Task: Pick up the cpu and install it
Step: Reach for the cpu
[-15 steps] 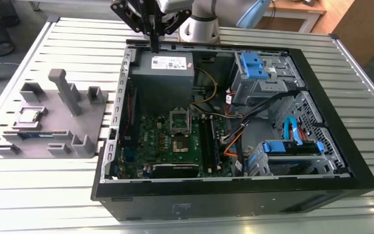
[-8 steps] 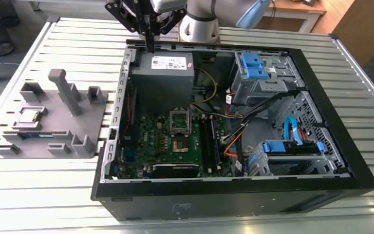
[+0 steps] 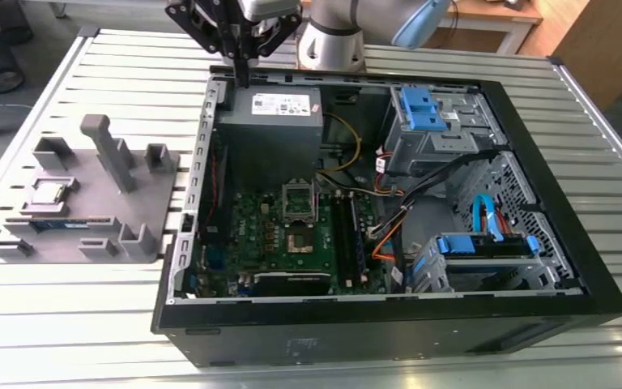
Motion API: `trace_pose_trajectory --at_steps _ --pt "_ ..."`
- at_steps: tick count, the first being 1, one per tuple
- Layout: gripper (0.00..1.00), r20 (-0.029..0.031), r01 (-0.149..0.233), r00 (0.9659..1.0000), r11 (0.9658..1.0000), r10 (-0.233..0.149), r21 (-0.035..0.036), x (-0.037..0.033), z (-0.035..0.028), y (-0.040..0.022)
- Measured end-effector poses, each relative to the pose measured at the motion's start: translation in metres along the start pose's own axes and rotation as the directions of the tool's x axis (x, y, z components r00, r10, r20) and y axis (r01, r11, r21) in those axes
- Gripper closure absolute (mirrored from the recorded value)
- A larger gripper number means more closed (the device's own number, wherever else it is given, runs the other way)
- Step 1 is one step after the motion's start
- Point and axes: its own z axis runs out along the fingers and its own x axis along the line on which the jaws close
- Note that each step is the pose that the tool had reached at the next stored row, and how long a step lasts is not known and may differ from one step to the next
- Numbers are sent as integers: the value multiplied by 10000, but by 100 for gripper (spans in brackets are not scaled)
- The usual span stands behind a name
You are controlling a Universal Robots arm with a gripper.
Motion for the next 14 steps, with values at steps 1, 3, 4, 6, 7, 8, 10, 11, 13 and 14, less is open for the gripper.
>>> trace_pose_trajectory --at_steps 1,3,4,6,7,8,10,11,13,14 --pt "89 0 0 10000 10000 0 0 11 0 -1" --pt "89 0 -1 10000 10000 1 0 38 -1 -3" --pt "89 0 -1 10000 10000 1 0 50 -1 -4" --pt "89 0 0 10000 10000 0 0 76 -2 -6" --pt "89 0 -1 10000 10000 1 0 89 -3 -7" --pt "89 0 0 10000 10000 0 1 104 -3 -8" --pt "89 0 0 10000 10000 0 0 131 -4 -10" --pt "89 0 0 10000 10000 0 0 145 -4 -11" --pt "89 0 0 10000 10000 0 0 172 -5 -13" --pt "89 0 -1 10000 10000 1 0 187 -5 -14"
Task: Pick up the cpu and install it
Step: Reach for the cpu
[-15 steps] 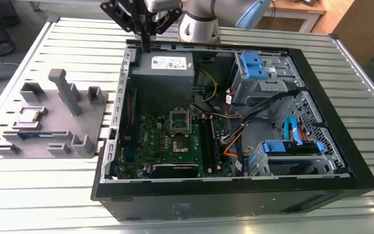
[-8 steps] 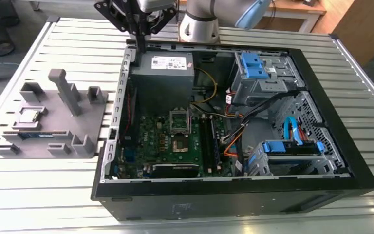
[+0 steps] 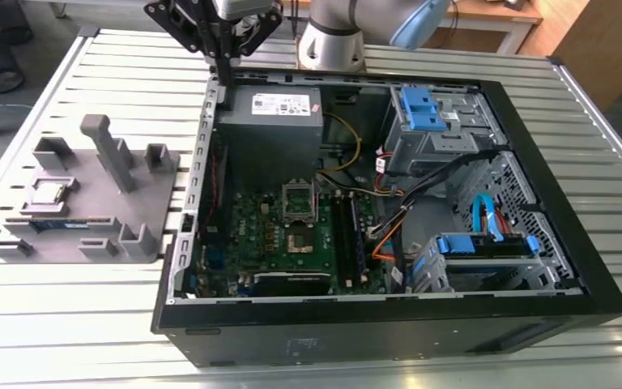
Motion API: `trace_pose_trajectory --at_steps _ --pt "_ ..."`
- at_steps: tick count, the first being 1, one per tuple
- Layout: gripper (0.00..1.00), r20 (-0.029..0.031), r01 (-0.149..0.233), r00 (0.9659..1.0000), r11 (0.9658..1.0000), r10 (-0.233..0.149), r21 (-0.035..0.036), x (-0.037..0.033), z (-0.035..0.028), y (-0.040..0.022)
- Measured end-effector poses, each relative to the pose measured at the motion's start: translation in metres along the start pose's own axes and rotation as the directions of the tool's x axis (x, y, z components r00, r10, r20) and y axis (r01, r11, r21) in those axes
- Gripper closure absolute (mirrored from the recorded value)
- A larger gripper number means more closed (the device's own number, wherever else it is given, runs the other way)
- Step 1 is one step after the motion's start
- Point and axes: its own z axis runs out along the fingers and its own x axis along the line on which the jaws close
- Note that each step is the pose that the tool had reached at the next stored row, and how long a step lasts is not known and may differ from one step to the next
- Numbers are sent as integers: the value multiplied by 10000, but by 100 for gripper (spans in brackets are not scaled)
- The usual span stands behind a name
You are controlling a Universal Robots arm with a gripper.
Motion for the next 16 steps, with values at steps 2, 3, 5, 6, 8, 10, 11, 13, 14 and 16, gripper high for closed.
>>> trace_pose_trajectory --at_steps 2,3,5,6,8,10,11,13,14,16 --pt "89 0 0 10000 10000 0 0 29 -1 -2" --pt "89 0 0 10000 10000 0 0 43 -1 -3" --pt "89 0 0 10000 10000 0 -1 71 -2 -5" --pt "89 0 0 10000 10000 0 0 86 -2 -7" --pt "89 1 1 10000 10000 -1 -1 115 -3 -9" --pt "89 0 1 10000 10000 -1 0 144 -4 -11" --pt "89 0 0 10000 10000 0 0 158 -4 -12" --pt "89 0 0 10000 10000 0 0 188 -5 -14" --pt "89 -1 0 10000 10000 0 0 205 -6 -15" --pt "89 0 0 10000 10000 0 -1 237 -7 -18"
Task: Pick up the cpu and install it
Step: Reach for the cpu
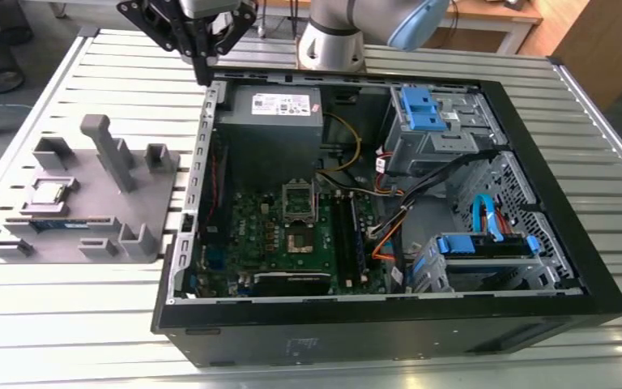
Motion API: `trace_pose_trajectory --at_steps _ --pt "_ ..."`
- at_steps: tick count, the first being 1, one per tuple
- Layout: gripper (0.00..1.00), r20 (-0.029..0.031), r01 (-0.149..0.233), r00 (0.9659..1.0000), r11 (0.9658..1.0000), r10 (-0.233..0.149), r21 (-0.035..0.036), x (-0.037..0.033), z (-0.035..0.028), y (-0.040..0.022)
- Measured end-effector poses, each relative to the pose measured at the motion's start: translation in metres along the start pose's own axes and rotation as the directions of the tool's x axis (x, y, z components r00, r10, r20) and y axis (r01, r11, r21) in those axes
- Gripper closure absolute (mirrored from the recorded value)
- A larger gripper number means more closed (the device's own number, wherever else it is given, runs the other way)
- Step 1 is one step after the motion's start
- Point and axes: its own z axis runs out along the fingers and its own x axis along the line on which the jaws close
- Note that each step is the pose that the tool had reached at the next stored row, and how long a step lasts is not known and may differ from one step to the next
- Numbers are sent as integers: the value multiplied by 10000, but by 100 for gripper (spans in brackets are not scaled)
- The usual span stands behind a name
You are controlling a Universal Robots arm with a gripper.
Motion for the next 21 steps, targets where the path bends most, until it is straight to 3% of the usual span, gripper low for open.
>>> trace_pose_trajectory --at_steps 21 --pt "89 0 0 10000 10000 0 -4 336 -9 -26"
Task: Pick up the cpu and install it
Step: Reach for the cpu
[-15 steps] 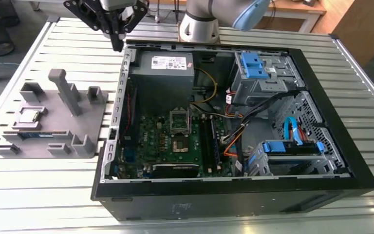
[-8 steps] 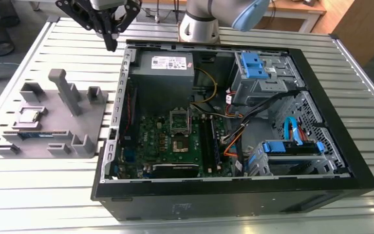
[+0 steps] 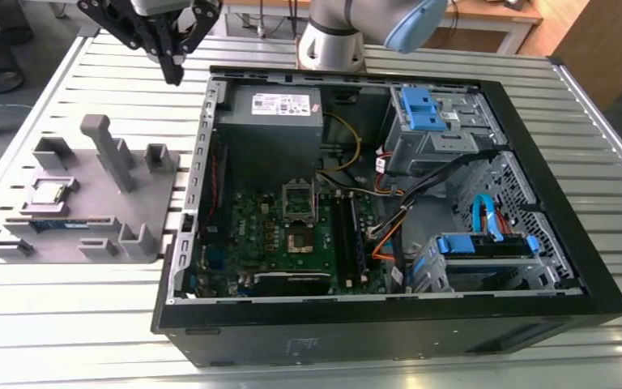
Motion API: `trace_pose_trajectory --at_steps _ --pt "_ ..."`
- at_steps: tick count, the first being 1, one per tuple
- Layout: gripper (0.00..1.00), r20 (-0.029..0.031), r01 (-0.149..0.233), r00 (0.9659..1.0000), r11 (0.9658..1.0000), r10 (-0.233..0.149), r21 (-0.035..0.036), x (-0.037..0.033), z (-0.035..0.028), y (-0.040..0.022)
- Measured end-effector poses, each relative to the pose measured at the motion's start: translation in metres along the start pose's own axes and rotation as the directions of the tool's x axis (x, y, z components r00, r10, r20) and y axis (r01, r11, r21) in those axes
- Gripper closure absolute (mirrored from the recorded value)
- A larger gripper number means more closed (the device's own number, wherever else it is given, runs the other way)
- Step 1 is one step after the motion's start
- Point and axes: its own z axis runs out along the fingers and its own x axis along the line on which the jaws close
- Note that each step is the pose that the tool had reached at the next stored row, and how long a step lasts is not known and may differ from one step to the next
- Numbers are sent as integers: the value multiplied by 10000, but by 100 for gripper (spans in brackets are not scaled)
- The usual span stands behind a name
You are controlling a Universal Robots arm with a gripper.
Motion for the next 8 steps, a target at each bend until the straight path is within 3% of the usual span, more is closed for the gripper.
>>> trace_pose_trajectory --at_steps 8 --pt "89 0 0 10000 10000 0 -1 121 -3 -9"
